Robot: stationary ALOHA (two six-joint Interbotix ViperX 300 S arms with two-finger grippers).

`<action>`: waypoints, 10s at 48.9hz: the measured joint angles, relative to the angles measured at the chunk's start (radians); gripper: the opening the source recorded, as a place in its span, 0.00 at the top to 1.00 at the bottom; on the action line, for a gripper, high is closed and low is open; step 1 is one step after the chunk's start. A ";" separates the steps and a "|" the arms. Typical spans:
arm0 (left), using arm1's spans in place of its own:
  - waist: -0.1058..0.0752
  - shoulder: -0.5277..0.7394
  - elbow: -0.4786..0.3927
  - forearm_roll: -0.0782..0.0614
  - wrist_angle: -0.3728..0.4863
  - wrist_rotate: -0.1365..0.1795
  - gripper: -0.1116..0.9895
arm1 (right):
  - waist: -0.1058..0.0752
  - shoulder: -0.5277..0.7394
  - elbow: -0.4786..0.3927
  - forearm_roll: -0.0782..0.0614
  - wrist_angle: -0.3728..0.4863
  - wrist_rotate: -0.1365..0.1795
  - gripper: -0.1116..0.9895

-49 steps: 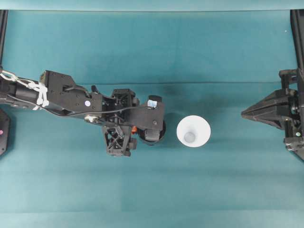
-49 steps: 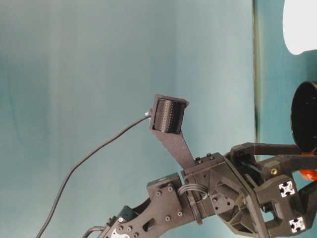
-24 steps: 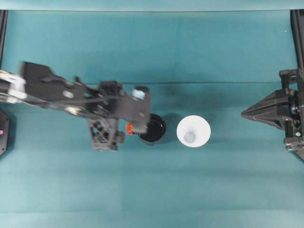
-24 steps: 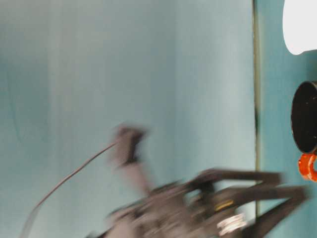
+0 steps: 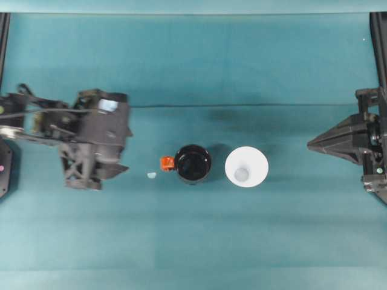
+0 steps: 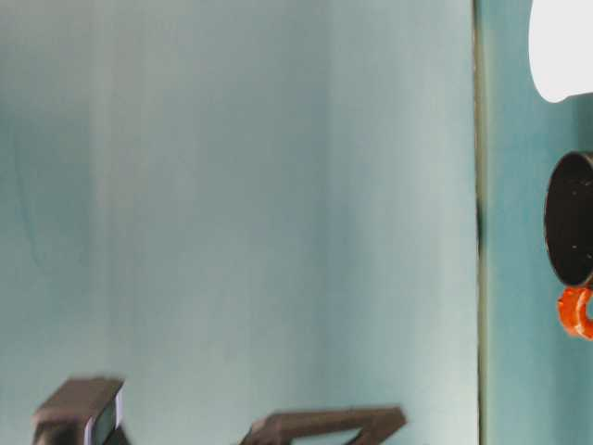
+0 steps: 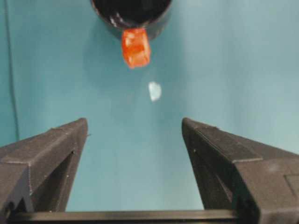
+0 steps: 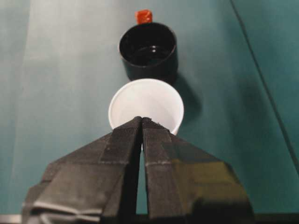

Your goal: Put the paper cup into the moved red handle cup holder.

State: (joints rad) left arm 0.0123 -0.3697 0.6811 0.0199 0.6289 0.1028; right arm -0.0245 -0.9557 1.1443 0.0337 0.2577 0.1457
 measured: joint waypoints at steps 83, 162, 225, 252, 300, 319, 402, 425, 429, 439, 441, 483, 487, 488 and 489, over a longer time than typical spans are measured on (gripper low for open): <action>0.009 -0.149 0.117 -0.002 -0.003 -0.014 0.10 | -0.110 0.792 -0.463 0.000 0.422 0.103 0.03; 0.009 -0.149 0.120 0.000 -0.015 -0.017 0.10 | -0.075 0.951 -0.486 0.005 0.339 0.104 0.95; 0.009 -0.149 0.121 0.000 -0.015 -0.018 0.10 | -0.130 0.854 -0.793 0.032 0.667 0.103 0.99; 0.009 -0.149 0.121 -0.002 -0.015 -0.020 0.10 | -0.094 0.962 -0.827 0.032 0.545 0.104 0.99; 0.009 -0.149 0.121 -0.002 -0.015 -0.020 0.10 | -0.064 1.134 -0.859 0.025 0.449 0.103 0.99; 0.009 -0.149 0.121 0.000 -0.015 -0.020 0.10 | -0.064 1.140 -0.859 0.012 0.449 0.103 0.99; 0.009 -0.149 0.121 -0.002 -0.014 -0.020 0.10 | -0.052 1.091 -0.861 0.009 0.411 0.103 0.12; 0.009 -0.156 0.127 0.000 -0.012 -0.020 0.10 | -0.049 0.893 -0.822 -0.015 0.403 0.060 0.12; 0.009 -0.158 0.129 0.000 -0.012 -0.021 0.10 | -0.048 0.859 -0.796 -0.015 0.388 0.051 0.12; 0.009 -0.163 0.129 0.000 -0.012 -0.020 0.10 | -0.046 0.772 -0.703 -0.015 0.288 0.048 0.12; 0.009 -0.163 0.129 0.000 -0.012 -0.021 0.10 | -0.046 0.755 -0.681 -0.015 0.264 0.048 0.12; 0.009 -0.170 0.133 -0.002 -0.014 -0.023 0.10 | -0.041 0.541 -0.457 -0.017 0.103 0.046 0.13; 0.009 -0.173 0.133 0.000 -0.014 -0.023 0.10 | -0.041 0.541 -0.457 -0.015 0.104 0.048 0.13; 0.009 -0.173 0.133 0.000 -0.014 -0.023 0.10 | -0.041 0.541 -0.457 -0.017 0.103 0.046 0.13; 0.009 -0.173 0.133 -0.002 -0.014 -0.023 0.10 | -0.041 0.541 -0.457 -0.017 0.103 0.048 0.13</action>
State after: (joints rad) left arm 0.0215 -0.5430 0.8145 0.0184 0.6151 0.0798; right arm -0.0660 -0.4142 0.6872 0.0169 0.3605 0.1933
